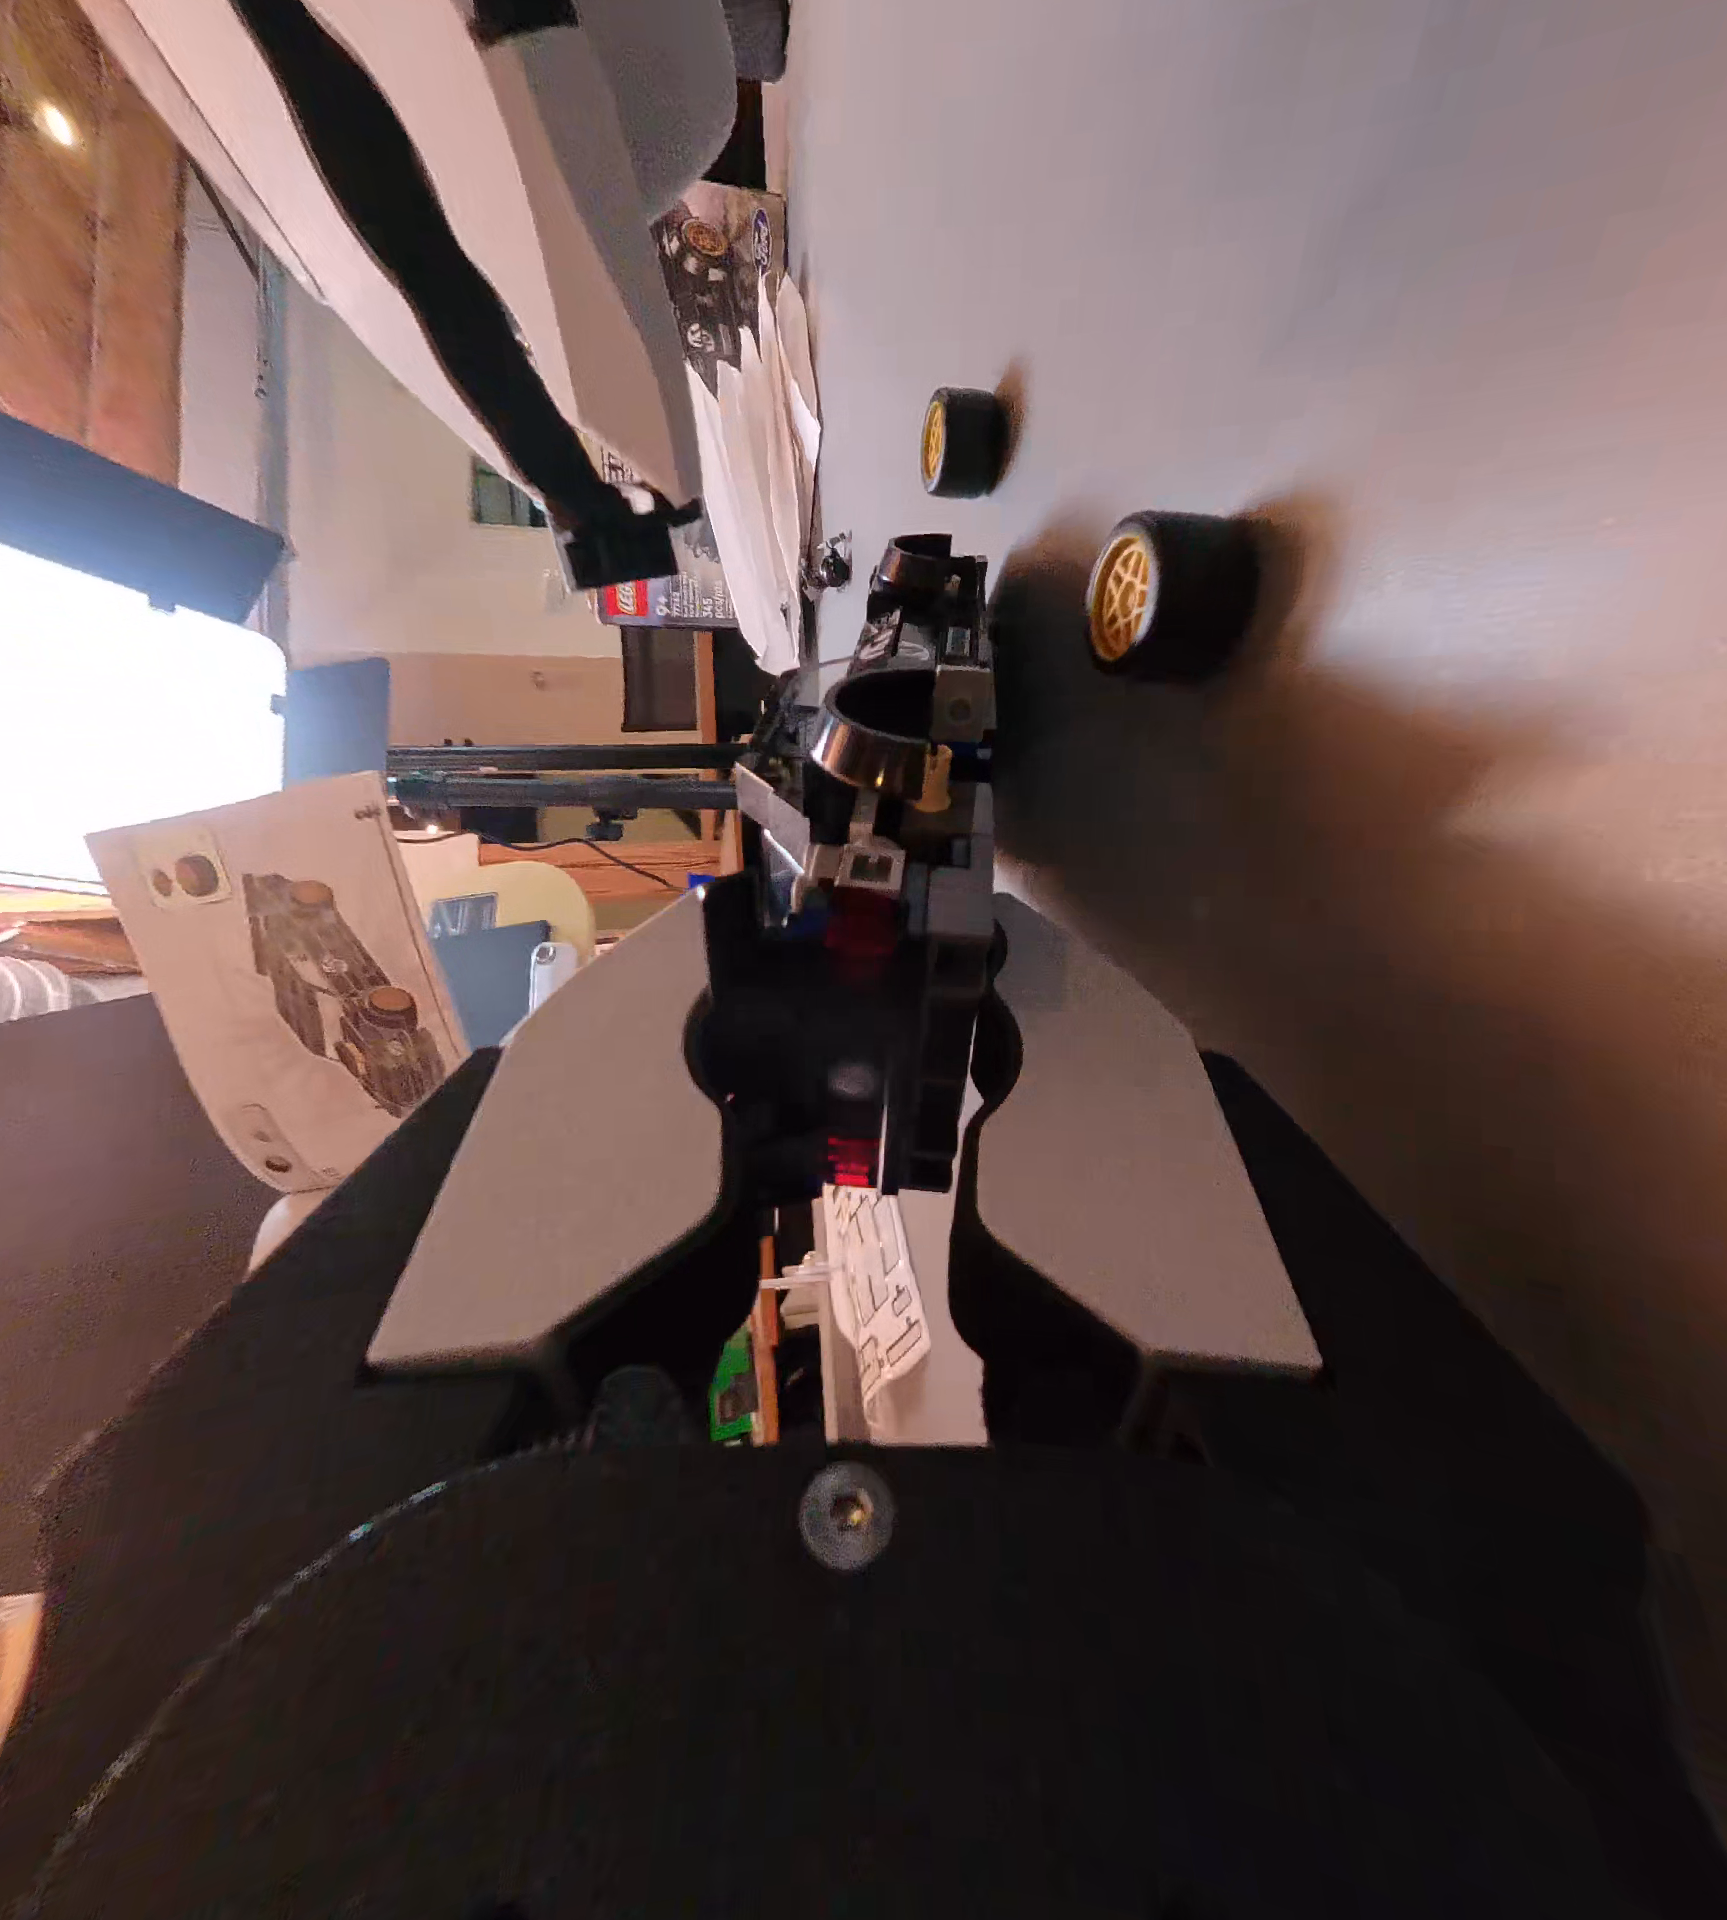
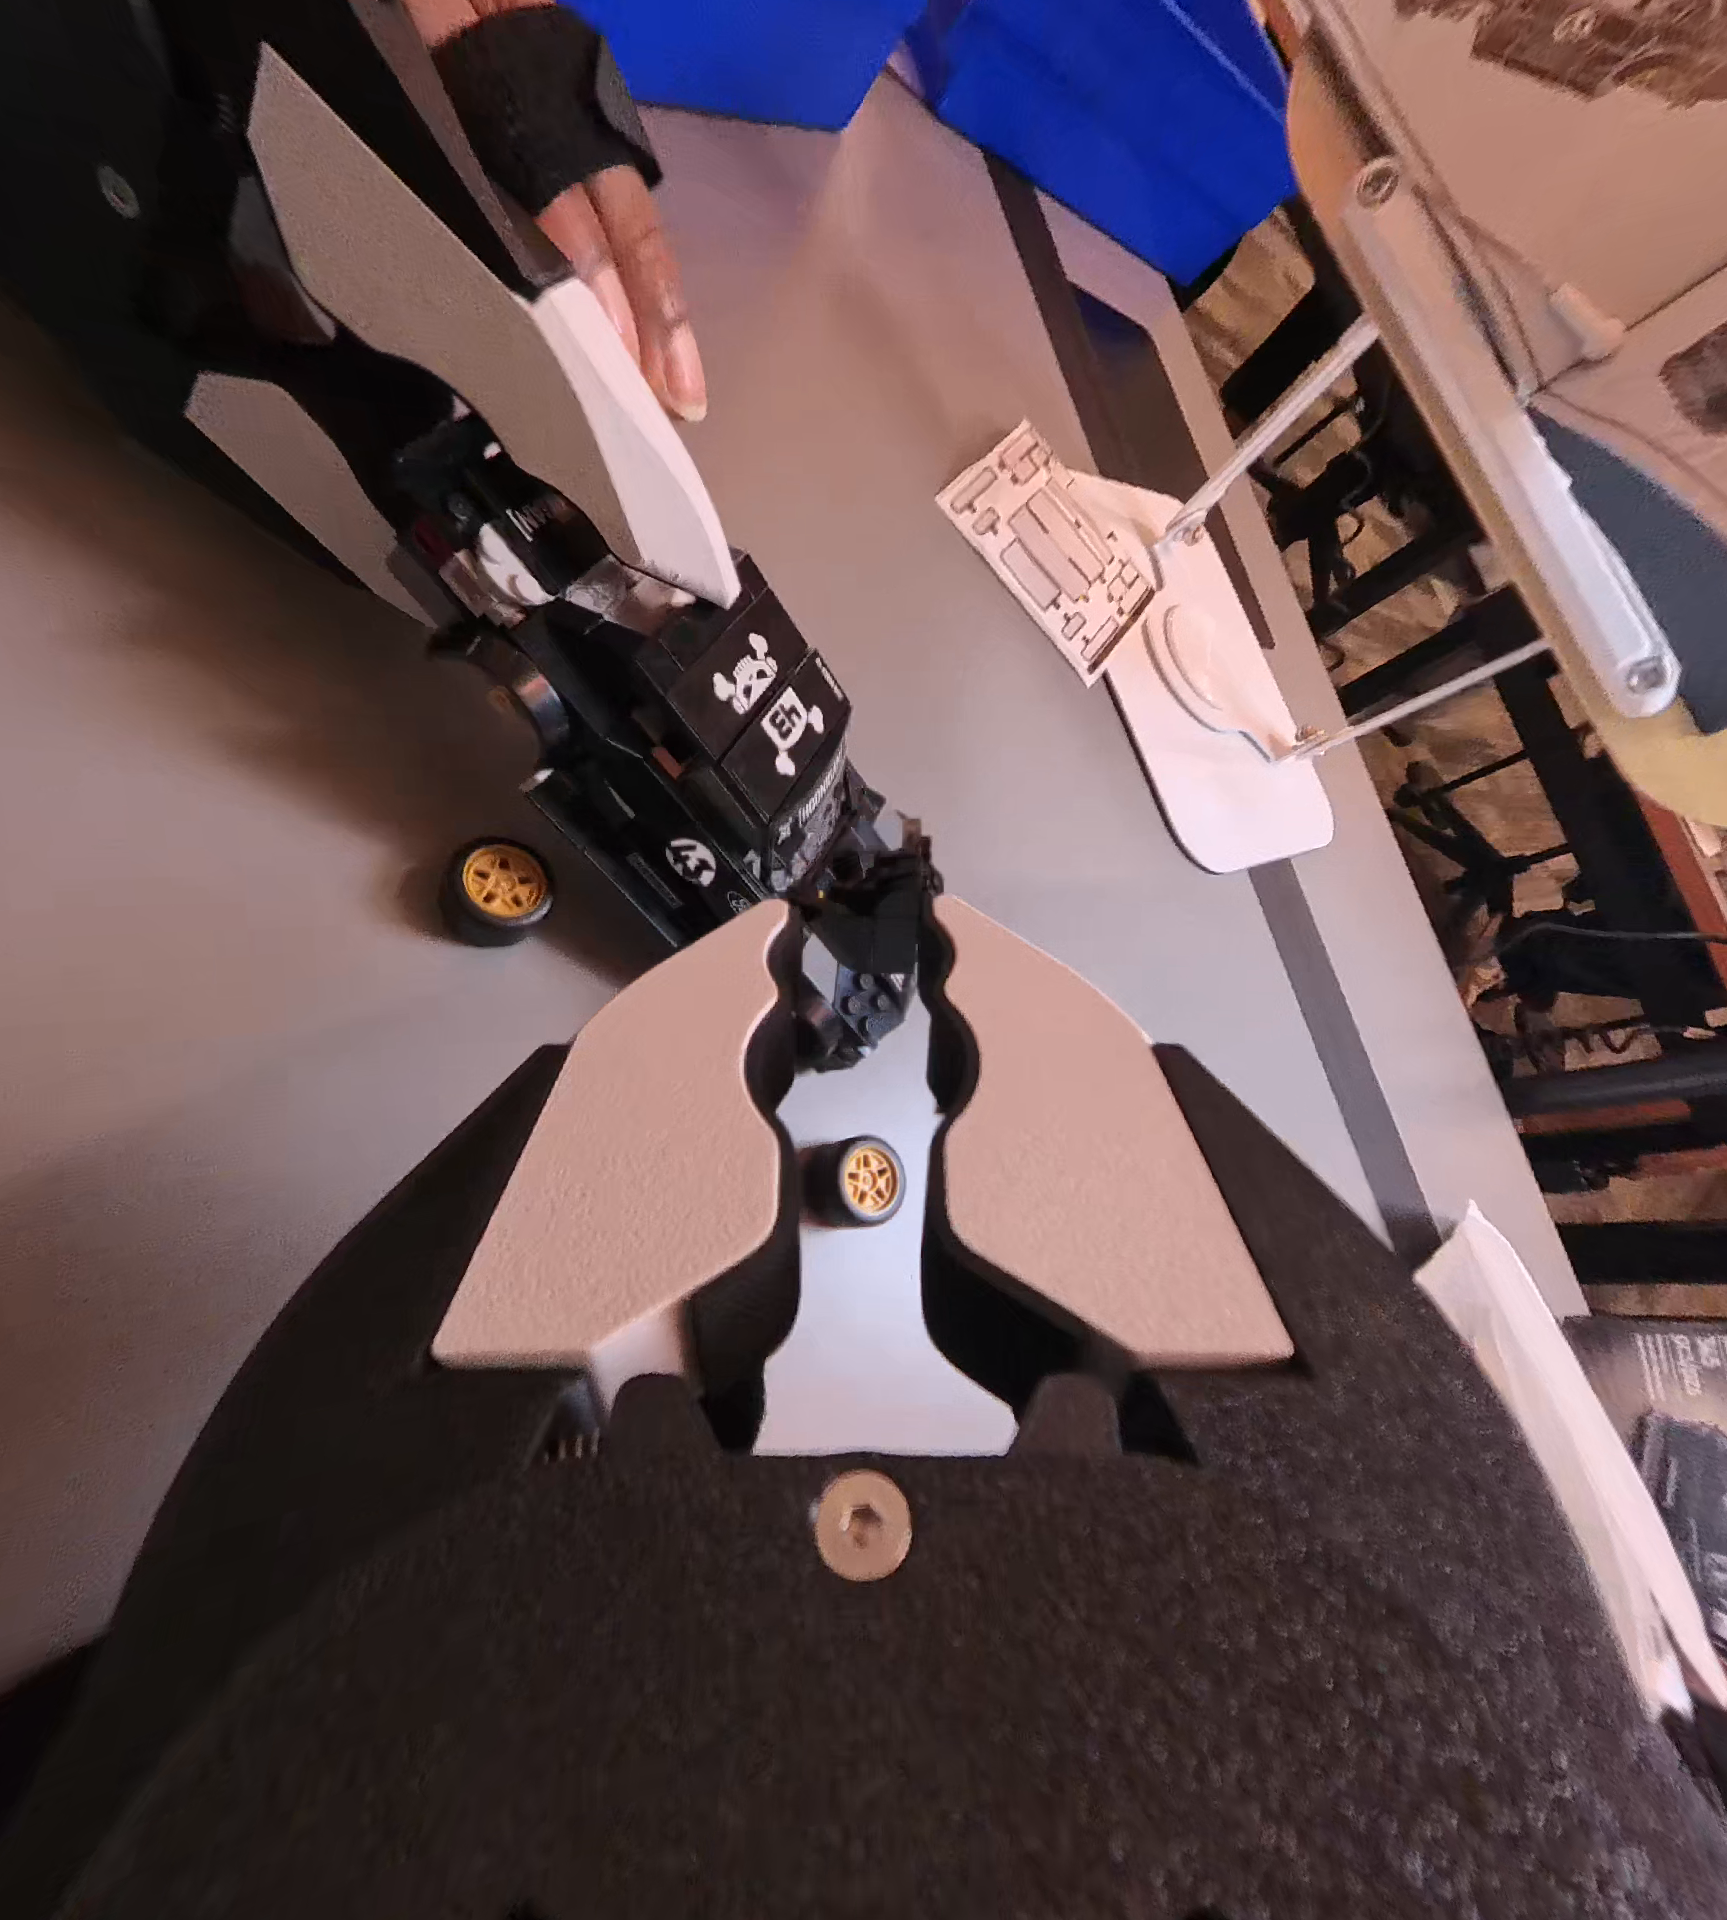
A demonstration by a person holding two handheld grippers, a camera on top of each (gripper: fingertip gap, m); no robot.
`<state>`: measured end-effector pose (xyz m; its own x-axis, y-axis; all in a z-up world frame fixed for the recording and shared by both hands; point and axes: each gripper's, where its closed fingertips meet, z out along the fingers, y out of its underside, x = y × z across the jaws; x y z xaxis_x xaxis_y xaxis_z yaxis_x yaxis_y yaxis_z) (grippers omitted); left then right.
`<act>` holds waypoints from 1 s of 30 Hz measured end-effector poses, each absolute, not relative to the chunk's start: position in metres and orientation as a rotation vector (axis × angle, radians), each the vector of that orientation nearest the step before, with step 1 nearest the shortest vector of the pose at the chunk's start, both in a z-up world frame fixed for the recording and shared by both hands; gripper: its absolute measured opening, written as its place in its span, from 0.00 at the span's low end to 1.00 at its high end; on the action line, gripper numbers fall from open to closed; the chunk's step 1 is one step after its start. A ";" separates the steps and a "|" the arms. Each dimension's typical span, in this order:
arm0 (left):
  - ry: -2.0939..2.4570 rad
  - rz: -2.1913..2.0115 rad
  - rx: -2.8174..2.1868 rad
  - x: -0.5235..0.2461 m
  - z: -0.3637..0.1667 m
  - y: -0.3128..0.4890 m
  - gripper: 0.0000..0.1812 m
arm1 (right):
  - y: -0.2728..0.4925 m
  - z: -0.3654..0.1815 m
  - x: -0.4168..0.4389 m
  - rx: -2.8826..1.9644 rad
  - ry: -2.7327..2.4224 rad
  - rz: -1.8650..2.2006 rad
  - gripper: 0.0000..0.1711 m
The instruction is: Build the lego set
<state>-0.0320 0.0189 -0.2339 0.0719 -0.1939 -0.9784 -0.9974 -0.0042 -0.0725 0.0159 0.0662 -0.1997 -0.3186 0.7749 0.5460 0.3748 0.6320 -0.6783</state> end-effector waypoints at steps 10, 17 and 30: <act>1.290 1.081 -1.404 -0.038 -0.238 0.021 0.23 | 0.091 -0.200 0.010 -0.768 -2.020 0.302 0.12; 1.321 1.066 -1.390 -0.028 -0.242 0.019 0.24 | 0.104 -0.241 -0.096 -0.596 -2.476 0.287 0.13; 1.280 0.975 -1.443 -0.031 -0.241 0.018 0.24 | 0.098 -0.252 -0.107 -0.810 -2.759 0.448 0.16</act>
